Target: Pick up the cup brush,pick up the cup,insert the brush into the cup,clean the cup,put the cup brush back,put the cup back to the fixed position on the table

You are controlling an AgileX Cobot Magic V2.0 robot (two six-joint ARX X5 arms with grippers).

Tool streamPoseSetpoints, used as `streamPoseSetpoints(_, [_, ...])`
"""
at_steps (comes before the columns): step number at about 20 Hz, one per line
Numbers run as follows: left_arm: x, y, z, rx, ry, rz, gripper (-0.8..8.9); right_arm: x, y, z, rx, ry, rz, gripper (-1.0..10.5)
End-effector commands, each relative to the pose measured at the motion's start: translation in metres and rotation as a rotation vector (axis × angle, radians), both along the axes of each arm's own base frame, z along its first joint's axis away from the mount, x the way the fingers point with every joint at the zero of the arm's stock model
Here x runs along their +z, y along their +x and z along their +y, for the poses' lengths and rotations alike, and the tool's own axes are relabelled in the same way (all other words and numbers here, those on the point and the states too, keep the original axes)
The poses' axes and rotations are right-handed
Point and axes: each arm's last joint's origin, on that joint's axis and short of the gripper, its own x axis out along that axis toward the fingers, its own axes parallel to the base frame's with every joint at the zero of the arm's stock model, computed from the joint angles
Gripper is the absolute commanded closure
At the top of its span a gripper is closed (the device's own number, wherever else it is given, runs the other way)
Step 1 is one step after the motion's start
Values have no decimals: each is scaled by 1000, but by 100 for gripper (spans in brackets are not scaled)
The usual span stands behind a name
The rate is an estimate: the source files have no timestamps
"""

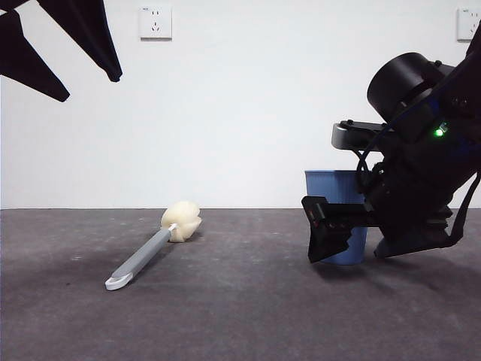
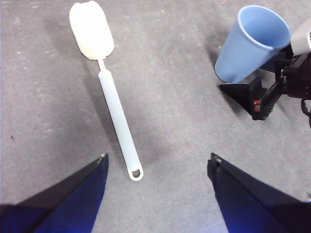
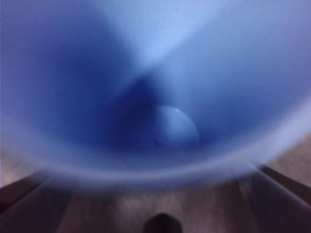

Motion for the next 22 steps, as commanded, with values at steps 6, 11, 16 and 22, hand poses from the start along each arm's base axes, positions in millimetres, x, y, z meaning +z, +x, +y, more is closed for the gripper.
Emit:
streamPoseSetpoints(6, [-2, -2, 1, -24, 31, 13, 467, 58, -54, -9, 0, 11, 124, 407])
streamPoseSetpoints(11, [-7, -8, 0, -138, 15, 104, 471, 109, -126, -21, 143, 37, 239, 416])
streamPoseSetpoints(16, [-10, -14, -1, -278, -41, 193, 840, 132, -165, -37, 245, 106, 315, 973])
streamPoseSetpoints(22, [-11, -15, 0, -277, -25, 201, 817, 139, -174, -43, 209, 188, 306, 945])
